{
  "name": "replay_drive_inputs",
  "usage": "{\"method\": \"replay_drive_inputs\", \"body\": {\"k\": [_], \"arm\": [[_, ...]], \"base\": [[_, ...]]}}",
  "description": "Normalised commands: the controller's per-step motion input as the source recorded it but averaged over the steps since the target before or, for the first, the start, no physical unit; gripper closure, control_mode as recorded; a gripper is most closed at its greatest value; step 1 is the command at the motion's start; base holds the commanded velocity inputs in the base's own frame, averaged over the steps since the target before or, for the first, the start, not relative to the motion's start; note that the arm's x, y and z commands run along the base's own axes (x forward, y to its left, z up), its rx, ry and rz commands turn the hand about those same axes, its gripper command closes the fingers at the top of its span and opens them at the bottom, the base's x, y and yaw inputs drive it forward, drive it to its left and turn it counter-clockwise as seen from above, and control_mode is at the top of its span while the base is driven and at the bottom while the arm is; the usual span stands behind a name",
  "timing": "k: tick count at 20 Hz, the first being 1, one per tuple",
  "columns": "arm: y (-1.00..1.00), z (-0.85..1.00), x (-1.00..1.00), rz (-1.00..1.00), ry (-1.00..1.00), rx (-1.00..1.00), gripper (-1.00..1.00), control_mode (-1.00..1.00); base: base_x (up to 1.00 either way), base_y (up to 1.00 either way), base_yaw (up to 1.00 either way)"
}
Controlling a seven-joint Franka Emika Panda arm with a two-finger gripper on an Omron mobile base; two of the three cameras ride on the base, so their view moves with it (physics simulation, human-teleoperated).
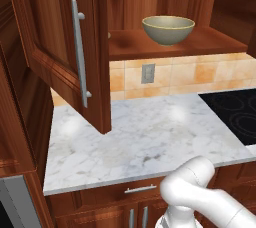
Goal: Open the cabinet. Pick the bowls from the counter and place them in the cabinet. Then close the cabinet.
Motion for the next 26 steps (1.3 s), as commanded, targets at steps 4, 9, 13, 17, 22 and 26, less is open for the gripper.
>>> {"method": "replay_drive_inputs", "body": {"k": [4, 9, 13, 17, 22, 26], "arm": [[-0.29, 0.01, 0.05, 0.05, 0.0, 0.03, -1.0, -1.0], [-0.24, 0.0, 0.19, 0.04, 0.0, 0.01, -1.0, -1.0], [-0.12, 0.0, 0.48, 0.01, 0.01, 0.0, -1.0, -1.0], [-0.05, 0.0, 0.58, 0.0, 0.01, 0.0, -1.0, -1.0], [-0.01, 0.0, 0.45, 0.0, 0.0, 0.0, -1.0, -1.0], [0.1, 0.16, 0.04, 0.0, -0.05, -0.02, -1.0, -1.0]], "base": [[0.0, 0.0, 0.0], [0.0, 0.0, 0.0], [0.0, 0.0, 0.0], [0.0, 0.0, 0.0], [0.0, 0.0, 0.0], [0.0, 0.0, 0.0]]}}
